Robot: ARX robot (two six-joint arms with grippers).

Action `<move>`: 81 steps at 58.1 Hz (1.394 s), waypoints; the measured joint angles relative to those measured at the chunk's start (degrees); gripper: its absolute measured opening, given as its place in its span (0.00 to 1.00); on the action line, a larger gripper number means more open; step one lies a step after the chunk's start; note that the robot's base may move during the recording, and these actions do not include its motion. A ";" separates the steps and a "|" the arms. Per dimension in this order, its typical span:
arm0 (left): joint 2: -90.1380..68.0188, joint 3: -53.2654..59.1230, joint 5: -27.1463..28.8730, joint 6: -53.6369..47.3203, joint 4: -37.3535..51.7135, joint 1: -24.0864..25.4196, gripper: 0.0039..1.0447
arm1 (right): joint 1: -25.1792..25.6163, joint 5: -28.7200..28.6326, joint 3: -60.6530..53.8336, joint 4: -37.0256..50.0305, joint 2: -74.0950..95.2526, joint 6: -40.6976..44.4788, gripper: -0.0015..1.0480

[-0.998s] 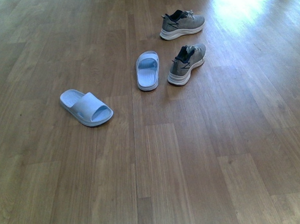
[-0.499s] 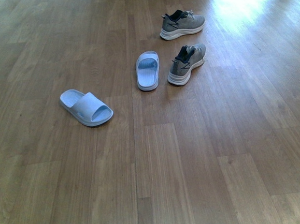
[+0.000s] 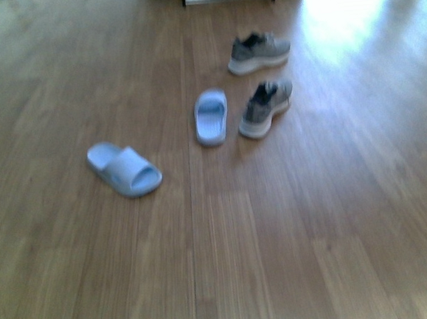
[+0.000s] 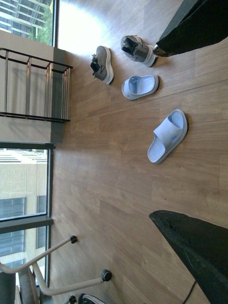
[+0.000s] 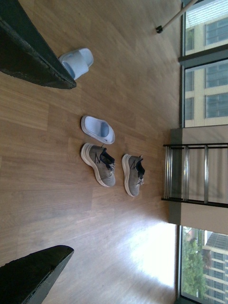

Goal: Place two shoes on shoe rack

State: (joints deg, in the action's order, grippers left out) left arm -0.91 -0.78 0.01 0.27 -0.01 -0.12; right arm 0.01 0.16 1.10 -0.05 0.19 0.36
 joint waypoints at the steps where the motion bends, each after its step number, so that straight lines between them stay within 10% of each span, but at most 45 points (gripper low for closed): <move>1: 0.00 0.00 0.00 0.00 0.00 0.00 0.91 | 0.00 0.00 0.00 0.00 0.00 0.00 0.91; 81: 0.00 0.00 0.00 0.00 0.00 0.00 0.91 | 0.00 0.00 0.00 0.00 0.00 0.00 0.91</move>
State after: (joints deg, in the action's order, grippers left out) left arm -0.91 -0.78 0.01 0.27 -0.01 -0.12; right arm 0.01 0.16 1.10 -0.05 0.19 0.36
